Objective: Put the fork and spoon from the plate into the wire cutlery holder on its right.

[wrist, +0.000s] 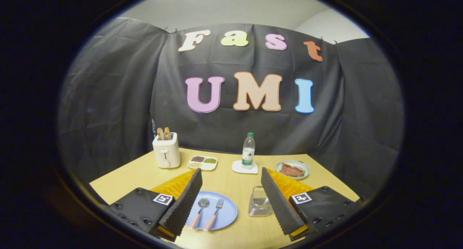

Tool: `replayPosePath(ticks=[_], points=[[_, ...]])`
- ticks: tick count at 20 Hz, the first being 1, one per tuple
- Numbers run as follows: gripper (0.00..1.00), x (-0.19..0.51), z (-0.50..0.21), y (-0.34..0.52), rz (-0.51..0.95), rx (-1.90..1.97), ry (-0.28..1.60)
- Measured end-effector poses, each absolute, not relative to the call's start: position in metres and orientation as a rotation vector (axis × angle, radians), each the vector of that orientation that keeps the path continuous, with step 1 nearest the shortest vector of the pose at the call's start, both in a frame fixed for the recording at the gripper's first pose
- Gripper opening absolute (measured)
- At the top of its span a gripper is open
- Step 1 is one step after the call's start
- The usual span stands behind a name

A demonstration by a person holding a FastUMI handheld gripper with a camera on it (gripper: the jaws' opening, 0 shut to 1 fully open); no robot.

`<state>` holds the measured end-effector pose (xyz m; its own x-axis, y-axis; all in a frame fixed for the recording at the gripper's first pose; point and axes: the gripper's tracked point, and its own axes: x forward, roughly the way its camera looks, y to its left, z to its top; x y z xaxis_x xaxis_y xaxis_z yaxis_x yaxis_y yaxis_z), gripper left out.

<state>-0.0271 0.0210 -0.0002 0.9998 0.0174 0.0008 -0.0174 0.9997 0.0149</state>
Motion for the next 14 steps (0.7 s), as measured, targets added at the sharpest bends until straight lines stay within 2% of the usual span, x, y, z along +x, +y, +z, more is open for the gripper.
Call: replayPosePath(ticks=[8,14], points=[[1.00,-0.023,-0.044,0.041,0.010,0.030,0.086],[1.00,-0.008,-0.104,0.064,-0.017,0.040,0.227]])
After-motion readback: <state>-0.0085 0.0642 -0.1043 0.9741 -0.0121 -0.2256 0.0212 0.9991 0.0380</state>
